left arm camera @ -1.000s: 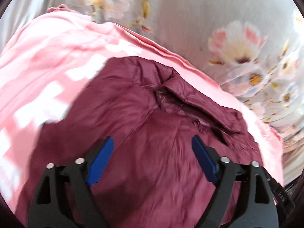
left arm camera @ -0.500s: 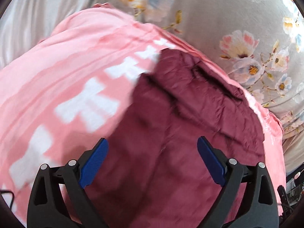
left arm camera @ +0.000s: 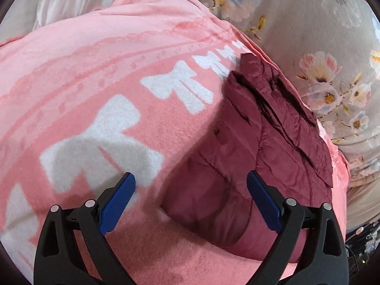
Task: Fold large clothes
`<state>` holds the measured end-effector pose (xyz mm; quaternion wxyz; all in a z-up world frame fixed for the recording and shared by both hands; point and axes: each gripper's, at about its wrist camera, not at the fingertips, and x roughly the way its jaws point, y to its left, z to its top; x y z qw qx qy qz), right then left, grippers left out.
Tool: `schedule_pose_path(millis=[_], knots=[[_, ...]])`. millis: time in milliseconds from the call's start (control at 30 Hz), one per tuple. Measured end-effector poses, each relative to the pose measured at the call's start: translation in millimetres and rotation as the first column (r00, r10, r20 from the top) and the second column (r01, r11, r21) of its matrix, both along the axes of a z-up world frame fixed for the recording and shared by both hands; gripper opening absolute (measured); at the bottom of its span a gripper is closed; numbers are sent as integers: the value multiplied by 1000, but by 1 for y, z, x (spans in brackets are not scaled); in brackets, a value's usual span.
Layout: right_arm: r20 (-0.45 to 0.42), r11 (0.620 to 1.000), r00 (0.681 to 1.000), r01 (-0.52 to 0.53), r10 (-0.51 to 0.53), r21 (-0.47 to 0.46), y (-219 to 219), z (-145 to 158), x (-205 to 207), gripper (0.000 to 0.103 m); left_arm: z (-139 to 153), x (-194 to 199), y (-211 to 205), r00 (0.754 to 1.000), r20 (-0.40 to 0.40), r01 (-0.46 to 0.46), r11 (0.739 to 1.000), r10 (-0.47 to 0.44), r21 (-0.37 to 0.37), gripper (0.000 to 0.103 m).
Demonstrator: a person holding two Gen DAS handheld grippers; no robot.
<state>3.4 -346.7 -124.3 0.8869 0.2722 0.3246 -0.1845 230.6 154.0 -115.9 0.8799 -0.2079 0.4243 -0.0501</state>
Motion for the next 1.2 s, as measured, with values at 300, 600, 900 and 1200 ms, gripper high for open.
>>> schedule_pose_path(millis=[300,600,900,1200], knots=[[25,996,999,-45,43,74,0,-1,10,9,-4,1,-2,997,-27,70,991,-74,-111,33],[123,957,961,-224,248,-184,45,87,-44,3,56,-51,0,976,103,205,967,-191,-151,4],[318,882,867,-243,385,-405,98,185,-212,3,160,-189,49,893,338,361,921,-295,-149,4],[416,905,840,-186,349,-384,101,218,-256,3,227,-267,77,822,513,368,918,-247,-148,5]])
